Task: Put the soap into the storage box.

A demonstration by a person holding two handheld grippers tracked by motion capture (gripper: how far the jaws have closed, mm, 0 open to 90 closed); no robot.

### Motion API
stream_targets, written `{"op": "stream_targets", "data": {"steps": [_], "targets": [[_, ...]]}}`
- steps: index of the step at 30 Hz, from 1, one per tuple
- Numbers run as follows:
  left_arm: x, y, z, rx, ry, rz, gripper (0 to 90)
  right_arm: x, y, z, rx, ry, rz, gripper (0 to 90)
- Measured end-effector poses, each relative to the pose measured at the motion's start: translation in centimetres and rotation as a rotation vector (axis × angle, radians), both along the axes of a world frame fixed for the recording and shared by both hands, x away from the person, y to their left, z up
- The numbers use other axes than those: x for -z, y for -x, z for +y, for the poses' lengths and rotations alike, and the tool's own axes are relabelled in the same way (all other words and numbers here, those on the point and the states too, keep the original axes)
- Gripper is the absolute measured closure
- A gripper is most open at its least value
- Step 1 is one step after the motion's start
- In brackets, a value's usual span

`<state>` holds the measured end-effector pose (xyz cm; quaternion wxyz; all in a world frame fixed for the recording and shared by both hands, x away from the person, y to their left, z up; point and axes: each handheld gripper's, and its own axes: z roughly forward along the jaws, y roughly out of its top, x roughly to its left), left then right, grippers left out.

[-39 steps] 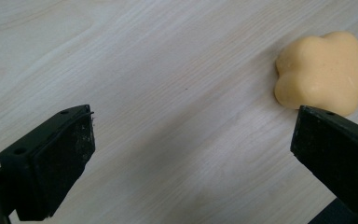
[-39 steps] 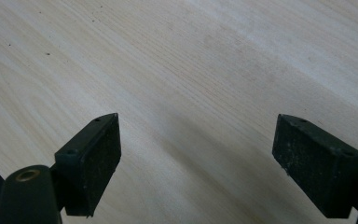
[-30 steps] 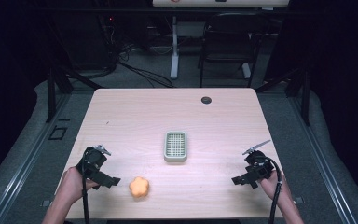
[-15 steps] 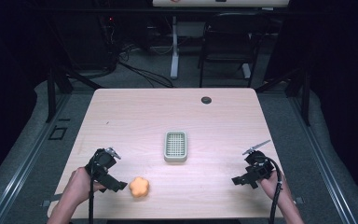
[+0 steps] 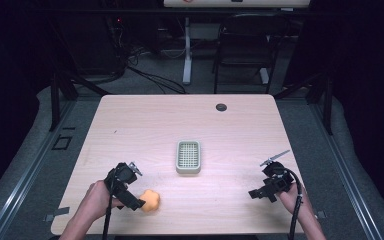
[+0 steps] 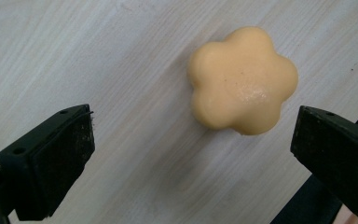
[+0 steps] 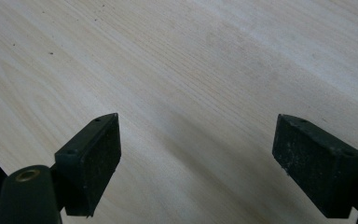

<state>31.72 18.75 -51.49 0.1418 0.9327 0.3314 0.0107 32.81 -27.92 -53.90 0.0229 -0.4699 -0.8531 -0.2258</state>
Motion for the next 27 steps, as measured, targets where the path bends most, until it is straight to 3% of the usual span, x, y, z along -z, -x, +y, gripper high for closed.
{"op": "stream_targets", "data": {"steps": [11,13,16,17,18,21,23,27], "targets": [[1.1,0.3,-2.1,0.048,-0.026,0.007,0.0,0.0,0.0,0.0,-0.002,0.002,0.003,15.1],[1.2,0.4,-2.2,0.05,-0.026,0.007,0.0,0.1,0.1,0.1,0.024,-0.013,-0.007,15.1],[1.5,0.3,-2.5,0.054,-0.021,0.015,0.0,0.0,-0.1,-0.1,-0.013,0.025,0.003,15.1],[1.6,0.3,-2.6,0.057,-0.023,0.013,0.0,0.0,0.0,0.0,-0.009,0.007,0.005,15.1],[1.6,0.3,-2.6,0.057,-0.023,0.013,0.0,0.3,0.2,0.2,0.039,-0.021,-0.017,15.1],[1.9,0.2,-2.8,0.056,-0.029,0.017,0.1,0.0,-0.1,0.0,-0.012,0.018,0.004,15.1],[2.0,0.2,-3.0,0.057,-0.03,0.017,0.2,0.1,0.0,0.1,0.009,0.006,-0.004,15.1],[2.4,0.2,-3.4,0.071,-0.036,0.027,1.0,0.1,0.0,0.0,-0.002,0.004,0.004,15.1]]}}
